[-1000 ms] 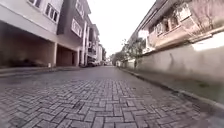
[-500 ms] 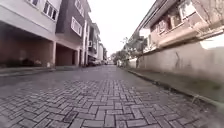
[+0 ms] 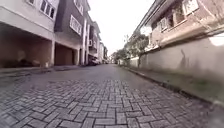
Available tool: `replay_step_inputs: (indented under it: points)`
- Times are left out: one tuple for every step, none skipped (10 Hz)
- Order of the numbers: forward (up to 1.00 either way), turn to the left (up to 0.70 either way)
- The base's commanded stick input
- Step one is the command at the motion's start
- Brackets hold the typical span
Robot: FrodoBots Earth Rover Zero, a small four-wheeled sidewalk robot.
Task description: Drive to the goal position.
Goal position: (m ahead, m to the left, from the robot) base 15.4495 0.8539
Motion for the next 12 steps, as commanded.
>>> replay_step_inputs:
  points:
    - [0.69, 0.03]
    - [0.69, 0.03]
    - [0.69, 0.03]
    - [0.69, 0.03]
    - [0.69, 0.03]
    - [0.69, 0.03]
    - [0.69, 0.03]
    - [0.69, 0.03]
    - [0.69, 0.03]
    - [0.69, 0.03]
    - [0.69, 0.03]
    - [0.69, 0.03]
